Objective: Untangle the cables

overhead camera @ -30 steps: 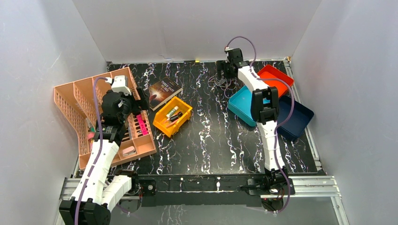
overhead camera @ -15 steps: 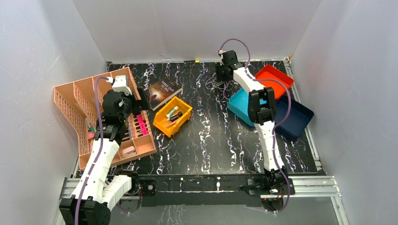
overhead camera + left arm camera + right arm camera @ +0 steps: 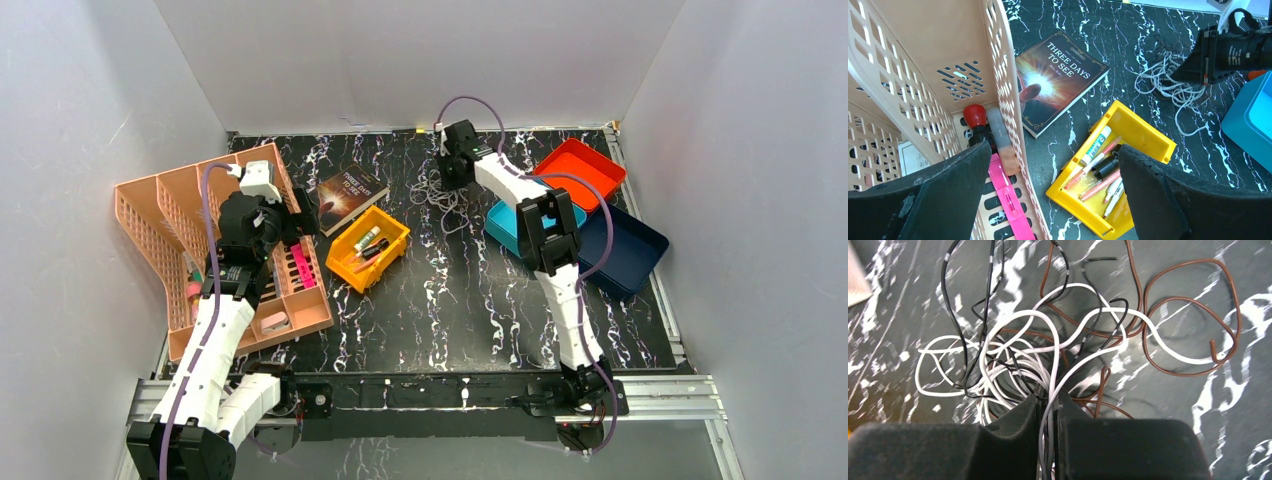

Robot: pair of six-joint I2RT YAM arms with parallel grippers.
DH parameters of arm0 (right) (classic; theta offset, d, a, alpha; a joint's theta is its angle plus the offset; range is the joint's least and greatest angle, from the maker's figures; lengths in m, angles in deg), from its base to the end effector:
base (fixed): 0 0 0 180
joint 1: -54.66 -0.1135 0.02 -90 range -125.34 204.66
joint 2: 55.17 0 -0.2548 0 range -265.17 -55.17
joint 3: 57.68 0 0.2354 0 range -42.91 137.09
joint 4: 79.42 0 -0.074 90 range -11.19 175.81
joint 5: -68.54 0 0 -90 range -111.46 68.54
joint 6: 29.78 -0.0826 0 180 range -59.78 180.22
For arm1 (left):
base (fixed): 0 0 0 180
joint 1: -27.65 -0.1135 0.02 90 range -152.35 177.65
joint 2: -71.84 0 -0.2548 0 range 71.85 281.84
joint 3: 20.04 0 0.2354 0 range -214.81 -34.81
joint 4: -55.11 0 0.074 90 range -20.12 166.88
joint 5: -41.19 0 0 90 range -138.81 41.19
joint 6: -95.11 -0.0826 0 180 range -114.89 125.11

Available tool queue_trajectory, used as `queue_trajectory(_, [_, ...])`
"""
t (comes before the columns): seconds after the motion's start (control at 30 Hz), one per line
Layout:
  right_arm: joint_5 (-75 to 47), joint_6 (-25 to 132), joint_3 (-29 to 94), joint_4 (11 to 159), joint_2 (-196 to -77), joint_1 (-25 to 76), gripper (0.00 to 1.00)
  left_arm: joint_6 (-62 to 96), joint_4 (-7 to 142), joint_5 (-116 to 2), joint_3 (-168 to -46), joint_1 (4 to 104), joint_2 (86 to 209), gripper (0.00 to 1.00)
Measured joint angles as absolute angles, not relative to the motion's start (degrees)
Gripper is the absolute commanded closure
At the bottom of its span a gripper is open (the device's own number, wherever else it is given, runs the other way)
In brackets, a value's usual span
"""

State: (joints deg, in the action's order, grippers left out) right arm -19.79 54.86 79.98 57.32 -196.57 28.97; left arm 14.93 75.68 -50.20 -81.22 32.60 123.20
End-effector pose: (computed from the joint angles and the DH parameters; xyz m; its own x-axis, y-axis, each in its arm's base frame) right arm 0.5043 0.2453 0.1426 -0.6983 -0.2323 -0.6770 -0.3877 0.9179 0.0849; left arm 0.2456 -0.0233 0.3235 -0.2019 -0.1537 -0.9673 0.0767 0.9821 -0.1720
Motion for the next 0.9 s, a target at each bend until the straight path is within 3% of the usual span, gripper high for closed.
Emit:
queue_trajectory(0.4, [-22.94, 51.14, 55.09, 56.82, -176.31, 22.34, 0.94, 14.93, 75.70, -50.18, -81.22, 32.60, 123.39, 0.02])
queue_trajectory(0.9, [-23.59, 48.13, 24.01, 57.85, -145.16, 18.19, 0.91, 14.95, 75.75, -49.85, -81.22, 32.34, 123.61, 0.02])
